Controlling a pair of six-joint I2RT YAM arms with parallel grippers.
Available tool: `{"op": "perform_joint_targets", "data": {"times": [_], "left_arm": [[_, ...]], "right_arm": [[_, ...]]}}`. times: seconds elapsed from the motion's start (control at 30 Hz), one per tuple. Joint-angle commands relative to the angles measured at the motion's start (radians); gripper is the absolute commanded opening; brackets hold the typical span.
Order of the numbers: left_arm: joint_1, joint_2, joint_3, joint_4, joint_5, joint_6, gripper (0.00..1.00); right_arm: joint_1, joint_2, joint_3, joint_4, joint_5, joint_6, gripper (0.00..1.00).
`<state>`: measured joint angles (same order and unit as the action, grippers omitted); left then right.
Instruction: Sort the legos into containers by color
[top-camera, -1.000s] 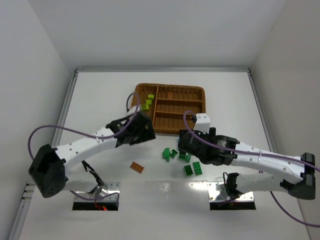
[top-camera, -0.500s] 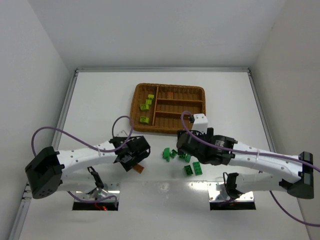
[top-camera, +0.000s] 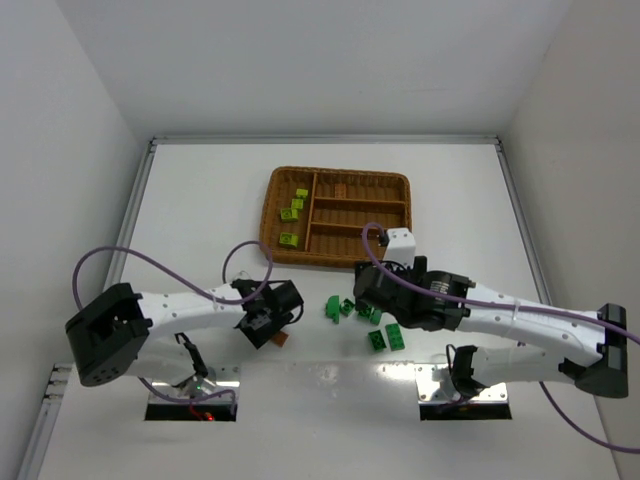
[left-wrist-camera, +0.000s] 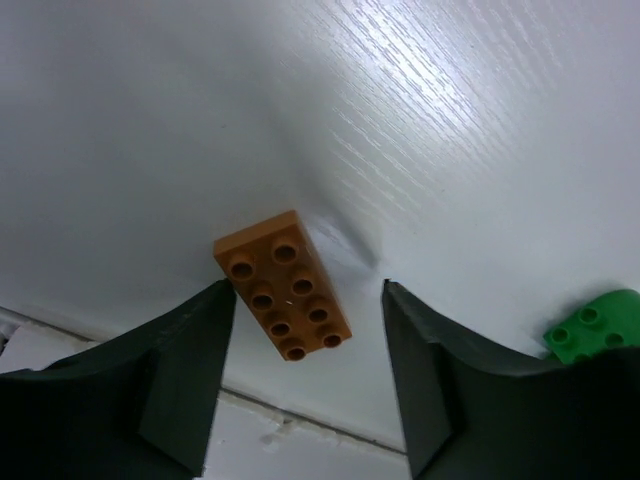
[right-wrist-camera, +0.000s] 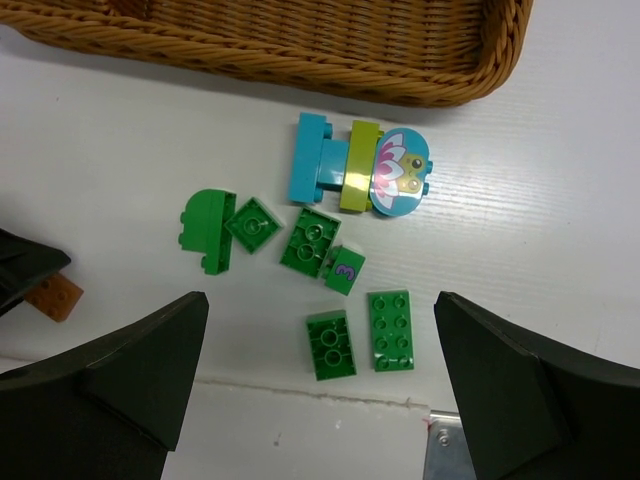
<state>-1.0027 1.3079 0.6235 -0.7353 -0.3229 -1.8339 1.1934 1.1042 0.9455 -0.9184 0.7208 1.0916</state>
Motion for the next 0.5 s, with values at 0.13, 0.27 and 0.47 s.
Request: {"op": "perform_joint_targets", "data": {"times": [0.13,0.27,0.47], "left_arm": [[0.001,0.083,0.039,0.020,-0.011,0.004,0.55],[0.010,0.083,0.071,0.010,-0.050,0.033,0.39],[0.022,0.065,0.244,-0.067,-0.186,0.217,0.29]], "right_arm": [[0.003,-0.023,-0.020,0.015,-0.009,-0.006,0.97],[0.003,-0.023,-0.020,0.015,-0.009,-0.006,0.97],[0.003,-0.061,-0.020,0.006,0.038,0.014,0.97]]}}
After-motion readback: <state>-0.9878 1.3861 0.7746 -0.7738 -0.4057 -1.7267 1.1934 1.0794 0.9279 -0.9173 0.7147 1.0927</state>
